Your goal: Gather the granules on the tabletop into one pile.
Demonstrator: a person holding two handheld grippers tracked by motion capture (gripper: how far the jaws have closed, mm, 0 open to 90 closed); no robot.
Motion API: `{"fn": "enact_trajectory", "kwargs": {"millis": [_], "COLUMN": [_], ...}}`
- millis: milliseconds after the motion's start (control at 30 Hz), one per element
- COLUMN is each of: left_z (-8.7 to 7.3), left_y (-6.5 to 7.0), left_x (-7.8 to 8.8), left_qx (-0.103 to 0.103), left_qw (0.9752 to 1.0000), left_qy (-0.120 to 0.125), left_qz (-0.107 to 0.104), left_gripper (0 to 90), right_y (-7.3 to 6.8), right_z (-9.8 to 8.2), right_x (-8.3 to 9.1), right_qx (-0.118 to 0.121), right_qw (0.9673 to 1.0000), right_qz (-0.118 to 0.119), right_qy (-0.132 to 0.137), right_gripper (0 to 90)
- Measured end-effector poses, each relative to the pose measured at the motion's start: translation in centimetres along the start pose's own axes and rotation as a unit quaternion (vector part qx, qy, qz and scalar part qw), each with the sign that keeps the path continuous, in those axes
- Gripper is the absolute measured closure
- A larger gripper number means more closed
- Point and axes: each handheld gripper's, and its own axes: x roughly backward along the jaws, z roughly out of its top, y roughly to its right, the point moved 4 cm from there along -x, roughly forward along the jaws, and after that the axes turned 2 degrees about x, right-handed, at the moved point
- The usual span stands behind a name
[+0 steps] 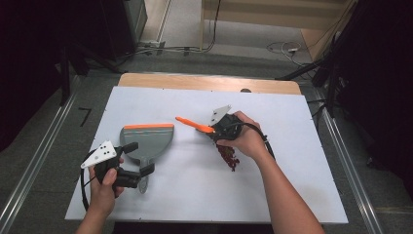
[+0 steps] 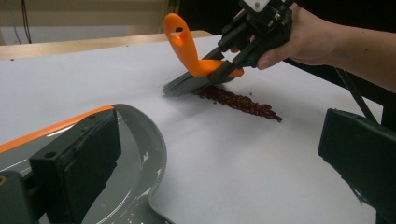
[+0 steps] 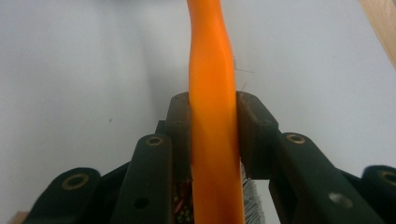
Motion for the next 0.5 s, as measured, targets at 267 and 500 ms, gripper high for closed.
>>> {"fn": "enact_trajectory", "kwargs": {"millis": [267,500], "left_z": [0.0,0.1], "left_y": [-0.2,-0.1], "left_x": [0.1,0.1], "left_qx": [0.004,0.006], "left_qw": [1.0,1.0], "left_qy": [0.003,0.003], "left_qz": [0.0,0.0], "left_gripper": [0.0,0.0], "right_y": [-0.8,-1.4], "right_z": [-0.6,-0.9], "right_x": [0.5,0.8], "right_qx": [0.01,0.017], "right_qw": [0.9999,0.9998], "right_qz": [0.006,0.013], "right_qy": [-0.002,-0.001], "right_gripper": [66.8,66.7]}}
